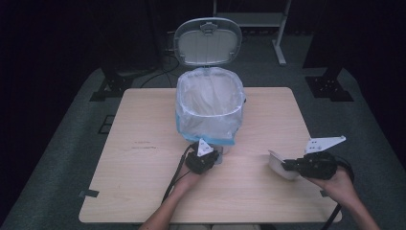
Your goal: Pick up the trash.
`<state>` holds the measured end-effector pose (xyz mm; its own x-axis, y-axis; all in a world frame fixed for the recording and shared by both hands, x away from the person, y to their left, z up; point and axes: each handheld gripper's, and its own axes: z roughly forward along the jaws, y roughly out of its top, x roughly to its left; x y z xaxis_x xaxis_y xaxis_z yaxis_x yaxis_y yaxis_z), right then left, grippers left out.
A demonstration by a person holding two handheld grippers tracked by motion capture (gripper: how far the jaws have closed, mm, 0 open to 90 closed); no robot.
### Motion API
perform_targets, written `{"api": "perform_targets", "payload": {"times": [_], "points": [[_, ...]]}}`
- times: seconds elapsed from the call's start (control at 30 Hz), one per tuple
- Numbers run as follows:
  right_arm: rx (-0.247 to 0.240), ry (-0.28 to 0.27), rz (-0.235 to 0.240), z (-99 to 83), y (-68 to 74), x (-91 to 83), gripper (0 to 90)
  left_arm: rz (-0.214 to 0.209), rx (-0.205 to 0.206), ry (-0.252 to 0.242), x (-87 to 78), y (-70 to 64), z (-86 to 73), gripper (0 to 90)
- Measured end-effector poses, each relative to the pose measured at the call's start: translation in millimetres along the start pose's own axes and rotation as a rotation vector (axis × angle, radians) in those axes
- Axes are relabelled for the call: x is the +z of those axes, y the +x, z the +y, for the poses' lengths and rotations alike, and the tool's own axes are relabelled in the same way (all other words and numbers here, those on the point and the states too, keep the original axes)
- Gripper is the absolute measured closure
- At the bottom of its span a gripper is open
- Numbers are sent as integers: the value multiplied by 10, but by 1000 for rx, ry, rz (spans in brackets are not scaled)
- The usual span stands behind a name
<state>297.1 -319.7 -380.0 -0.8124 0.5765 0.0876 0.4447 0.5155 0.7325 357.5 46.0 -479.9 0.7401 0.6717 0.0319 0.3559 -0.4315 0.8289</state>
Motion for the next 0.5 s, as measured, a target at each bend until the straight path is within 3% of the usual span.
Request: {"api": "perform_targets", "payload": {"times": [0.5], "points": [[-17, -17, 9, 257, 36, -117, 834, 0, 0, 0, 0, 0, 0, 794]]}}
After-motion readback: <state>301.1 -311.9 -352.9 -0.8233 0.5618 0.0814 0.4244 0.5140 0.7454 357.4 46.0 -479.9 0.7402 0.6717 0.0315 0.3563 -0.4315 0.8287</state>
